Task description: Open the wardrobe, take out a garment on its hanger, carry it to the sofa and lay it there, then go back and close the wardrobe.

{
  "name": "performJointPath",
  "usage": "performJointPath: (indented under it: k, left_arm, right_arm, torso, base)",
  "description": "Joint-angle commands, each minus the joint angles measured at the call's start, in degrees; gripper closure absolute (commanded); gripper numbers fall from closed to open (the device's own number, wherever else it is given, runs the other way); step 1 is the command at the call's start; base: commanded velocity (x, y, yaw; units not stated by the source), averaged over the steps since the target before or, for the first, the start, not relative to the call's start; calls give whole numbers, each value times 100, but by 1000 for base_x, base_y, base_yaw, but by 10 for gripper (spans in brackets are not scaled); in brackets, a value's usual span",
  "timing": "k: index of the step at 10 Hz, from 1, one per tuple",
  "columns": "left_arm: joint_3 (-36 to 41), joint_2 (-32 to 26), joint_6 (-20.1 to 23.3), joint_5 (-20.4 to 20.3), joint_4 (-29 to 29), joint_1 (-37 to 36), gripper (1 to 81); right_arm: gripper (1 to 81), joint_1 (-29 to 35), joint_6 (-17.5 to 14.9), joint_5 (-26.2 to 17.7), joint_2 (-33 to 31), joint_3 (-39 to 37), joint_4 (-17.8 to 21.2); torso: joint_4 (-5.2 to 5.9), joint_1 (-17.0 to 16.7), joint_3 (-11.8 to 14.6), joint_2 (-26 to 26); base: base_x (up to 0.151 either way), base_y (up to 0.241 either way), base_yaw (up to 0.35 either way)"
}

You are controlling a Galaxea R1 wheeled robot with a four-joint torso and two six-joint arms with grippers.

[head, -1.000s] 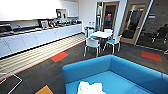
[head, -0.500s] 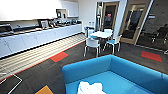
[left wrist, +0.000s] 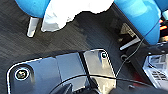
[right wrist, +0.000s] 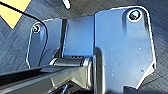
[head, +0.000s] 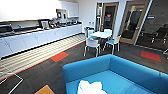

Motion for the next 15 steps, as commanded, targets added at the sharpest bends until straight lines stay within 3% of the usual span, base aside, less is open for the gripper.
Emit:
performJointPath:
  k: [1, 5, 11, 15]
  left_arm:
    - [122, -93, 22, 169, 79, -354, 10]
    - [122, -76, 22, 177, 79, -267, 10]
    - [87, 65, 4, 266, 53, -143, 10]
    - [-449, 355, 22, 205, 79, 50, 10]
  right_arm:
    - [10, 183, -32, -356, 35, 29, -14]
    - [10, 192, -32, -356, 35, 29, -14]
    - [10, 209, -32, -356, 35, 20, -23]
    - [10, 227, -32, -356, 35, 20, -23]
  torso:
    - [0, 10, 0, 2]
    - [0, 10, 2, -4]
    - [0, 10, 5, -9]
    - [0, 10, 5, -9]
  base:
    - [-90, 0, 0]
    - [-82, 0, 0]
    - [0, 0, 0]
    - [0, 0, 0]
